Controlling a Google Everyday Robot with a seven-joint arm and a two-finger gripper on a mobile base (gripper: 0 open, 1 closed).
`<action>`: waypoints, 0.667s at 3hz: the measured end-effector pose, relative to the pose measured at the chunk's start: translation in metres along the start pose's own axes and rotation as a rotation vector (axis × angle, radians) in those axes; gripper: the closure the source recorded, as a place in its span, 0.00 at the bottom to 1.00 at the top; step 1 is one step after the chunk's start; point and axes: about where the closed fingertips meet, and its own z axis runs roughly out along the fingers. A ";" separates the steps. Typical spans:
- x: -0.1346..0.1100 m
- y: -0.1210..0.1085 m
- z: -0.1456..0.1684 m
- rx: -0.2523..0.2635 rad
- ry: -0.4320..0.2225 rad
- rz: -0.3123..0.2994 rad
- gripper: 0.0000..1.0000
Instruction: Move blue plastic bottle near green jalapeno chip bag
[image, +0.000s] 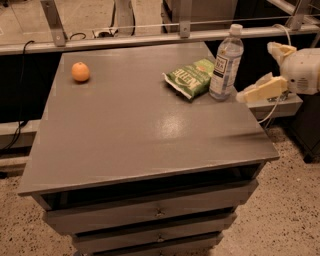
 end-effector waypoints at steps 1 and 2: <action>-0.013 0.007 -0.041 -0.043 0.001 -0.041 0.00; -0.017 0.019 -0.048 -0.096 0.002 -0.052 0.00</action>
Offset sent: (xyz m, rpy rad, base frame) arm -0.0273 -0.0150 0.0204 -0.0230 -0.0065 0.0451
